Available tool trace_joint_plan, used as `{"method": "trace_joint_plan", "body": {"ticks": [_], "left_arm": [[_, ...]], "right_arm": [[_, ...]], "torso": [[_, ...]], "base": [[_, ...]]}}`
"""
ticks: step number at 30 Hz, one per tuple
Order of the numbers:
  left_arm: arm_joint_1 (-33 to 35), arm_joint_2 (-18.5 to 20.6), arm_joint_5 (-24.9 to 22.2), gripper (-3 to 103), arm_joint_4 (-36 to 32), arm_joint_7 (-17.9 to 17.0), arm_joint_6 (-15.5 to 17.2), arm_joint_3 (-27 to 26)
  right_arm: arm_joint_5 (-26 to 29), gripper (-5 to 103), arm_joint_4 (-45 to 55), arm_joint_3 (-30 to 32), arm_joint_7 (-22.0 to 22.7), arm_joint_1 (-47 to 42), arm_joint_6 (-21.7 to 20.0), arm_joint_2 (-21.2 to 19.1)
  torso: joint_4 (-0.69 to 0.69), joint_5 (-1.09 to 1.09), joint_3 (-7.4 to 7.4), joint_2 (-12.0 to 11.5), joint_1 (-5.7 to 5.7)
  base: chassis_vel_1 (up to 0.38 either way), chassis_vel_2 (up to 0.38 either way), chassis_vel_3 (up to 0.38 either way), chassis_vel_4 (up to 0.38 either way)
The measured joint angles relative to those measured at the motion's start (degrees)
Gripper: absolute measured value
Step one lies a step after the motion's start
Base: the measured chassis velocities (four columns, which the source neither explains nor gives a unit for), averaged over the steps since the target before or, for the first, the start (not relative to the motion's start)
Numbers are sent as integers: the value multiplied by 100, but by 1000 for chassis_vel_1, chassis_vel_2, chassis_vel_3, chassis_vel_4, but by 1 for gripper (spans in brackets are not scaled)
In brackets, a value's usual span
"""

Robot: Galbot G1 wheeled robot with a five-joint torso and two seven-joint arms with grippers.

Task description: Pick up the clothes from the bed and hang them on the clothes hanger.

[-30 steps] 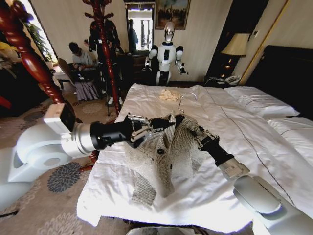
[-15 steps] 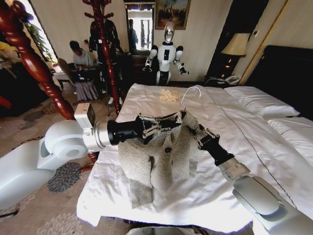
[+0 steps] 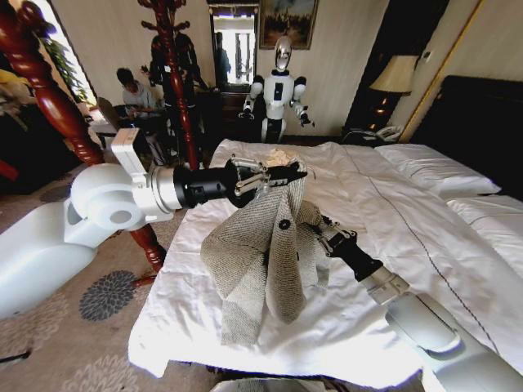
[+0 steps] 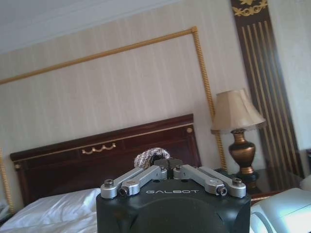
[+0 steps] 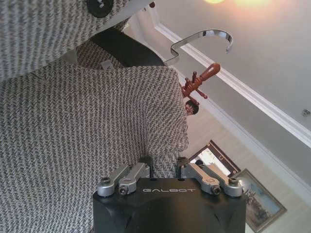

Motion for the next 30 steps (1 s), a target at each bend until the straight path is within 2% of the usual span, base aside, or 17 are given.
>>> {"method": "trace_joint_plan", "body": {"ticks": [3,5,11,15,19,24,26,27,29,30], "left_arm": [[-346,-335,143,1,163,192,-77,546],[-475,-486,334,1,254,373,-128,833],[-574,-633,456,1,365,600,-128,1057],[-658,-728,574,1,375,776,-64,1198],[-733,-740,937,1,388,1178,-48,1358],[-722,-671,1222,3,398,1463,-45,1395],[-687,-641,1327,13,412,1532,-61,1393],[-687,-641,1327,13,412,1532,-61,1393],[-644,-595,1352,35,414,1706,-193,1303],[-657,-573,1340,35,418,1782,-223,1274]], "right_arm": [[249,22,163,87,6,-130,-43,91],[523,22,266,103,41,-152,-124,105],[843,22,345,151,165,-168,-239,96],[1105,22,418,157,415,-150,-513,93],[1400,22,550,171,681,-144,-795,103],[1690,22,681,175,838,-159,-966,126],[1822,22,745,171,861,-173,-975,147],[1822,22,745,171,861,-173,-975,147],[2061,23,813,153,917,-222,-976,188],[2113,23,813,147,936,-226,-975,193]], "torso": [[-5,1,0,0,0],[-3,1,0,0,0],[1,-2,0,0,0],[-1,-1,0,0,0],[-2,-1,0,0,0],[0,-1,0,0,0],[-1,-1,0,0,0],[-1,-1,0,0,0],[-2,-1,0,0,0],[-2,-2,0,0,0]], "base": [[0,0,0,0],[0,0,0,0],[0,0,0,0],[0,0,0,0],[0,0,0,0],[0,0,0,0],[0,0,0,0],[0,0,0,0],[0,0,0,0],[0,0,0,0]]}}
